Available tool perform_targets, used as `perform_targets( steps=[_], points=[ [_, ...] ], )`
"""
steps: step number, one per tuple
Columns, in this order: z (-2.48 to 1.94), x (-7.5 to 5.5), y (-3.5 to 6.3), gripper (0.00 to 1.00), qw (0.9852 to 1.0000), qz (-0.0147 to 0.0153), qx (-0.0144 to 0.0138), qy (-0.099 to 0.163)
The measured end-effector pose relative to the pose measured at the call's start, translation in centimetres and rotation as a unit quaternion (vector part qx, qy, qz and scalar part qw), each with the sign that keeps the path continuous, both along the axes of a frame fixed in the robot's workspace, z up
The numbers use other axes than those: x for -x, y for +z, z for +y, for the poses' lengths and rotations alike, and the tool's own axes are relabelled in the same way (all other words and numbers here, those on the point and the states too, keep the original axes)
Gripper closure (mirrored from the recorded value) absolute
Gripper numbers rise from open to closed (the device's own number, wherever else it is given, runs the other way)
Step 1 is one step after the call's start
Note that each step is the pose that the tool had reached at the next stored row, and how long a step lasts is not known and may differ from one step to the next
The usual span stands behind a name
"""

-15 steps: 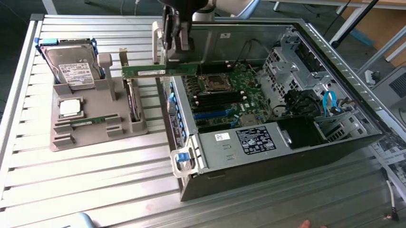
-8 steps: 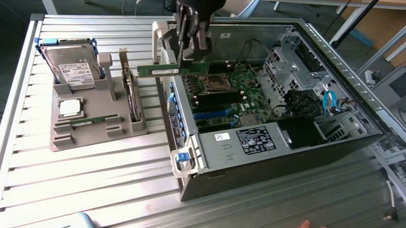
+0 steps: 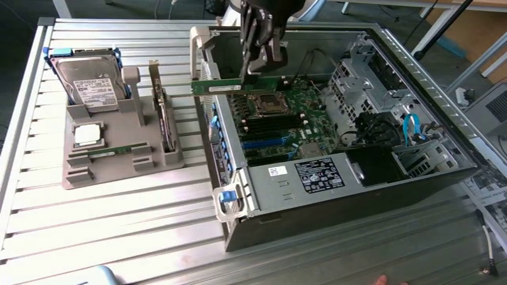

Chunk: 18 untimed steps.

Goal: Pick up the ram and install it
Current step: 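Pick up the ram and move it above insertion slot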

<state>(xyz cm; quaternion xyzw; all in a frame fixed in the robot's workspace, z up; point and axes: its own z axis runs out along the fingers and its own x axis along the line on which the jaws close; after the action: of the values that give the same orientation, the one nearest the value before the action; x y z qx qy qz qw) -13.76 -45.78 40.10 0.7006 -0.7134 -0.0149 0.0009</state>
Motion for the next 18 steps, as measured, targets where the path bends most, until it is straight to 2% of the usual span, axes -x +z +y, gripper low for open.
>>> perform_targets(
  steps=[18],
  points=[
    [0.00,-5.1,0.00,0.88,1.0000,0.0000,0.0000,0.000]
  ],
)
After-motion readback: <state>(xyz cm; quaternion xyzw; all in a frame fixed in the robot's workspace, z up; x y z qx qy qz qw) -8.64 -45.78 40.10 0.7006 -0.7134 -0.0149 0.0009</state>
